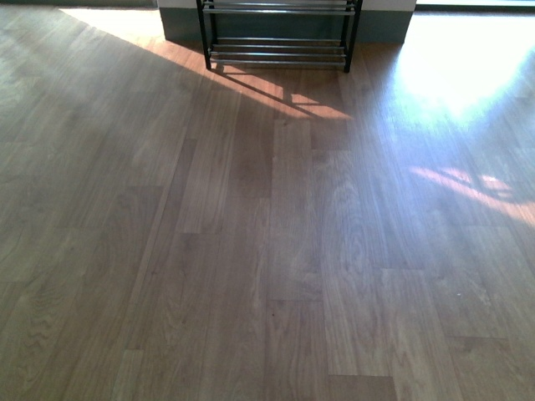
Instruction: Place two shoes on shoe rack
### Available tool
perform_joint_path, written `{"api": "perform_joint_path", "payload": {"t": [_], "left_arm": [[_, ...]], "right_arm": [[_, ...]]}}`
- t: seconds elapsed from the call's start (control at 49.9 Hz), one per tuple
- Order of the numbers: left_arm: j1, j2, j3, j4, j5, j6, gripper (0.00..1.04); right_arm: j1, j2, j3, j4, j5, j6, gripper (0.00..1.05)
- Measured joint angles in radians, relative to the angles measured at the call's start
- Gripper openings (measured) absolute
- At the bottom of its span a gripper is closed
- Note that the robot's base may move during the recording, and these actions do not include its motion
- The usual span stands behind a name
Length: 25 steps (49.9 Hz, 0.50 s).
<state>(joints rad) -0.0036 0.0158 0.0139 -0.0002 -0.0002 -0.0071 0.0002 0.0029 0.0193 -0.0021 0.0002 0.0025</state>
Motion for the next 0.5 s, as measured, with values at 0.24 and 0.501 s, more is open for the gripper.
{"api": "perform_joint_path", "payload": {"t": [0.24, 0.501], "left_arm": [[0.000, 0.000, 0.000, 0.000, 0.000, 0.000, 0.95], [0.000, 0.000, 0.000, 0.000, 0.000, 0.000, 0.95]], "right_arm": [[0.000, 0.000, 0.000, 0.000, 0.000, 0.000, 0.96], [0.000, 0.000, 0.000, 0.000, 0.000, 0.000, 0.96]]}}
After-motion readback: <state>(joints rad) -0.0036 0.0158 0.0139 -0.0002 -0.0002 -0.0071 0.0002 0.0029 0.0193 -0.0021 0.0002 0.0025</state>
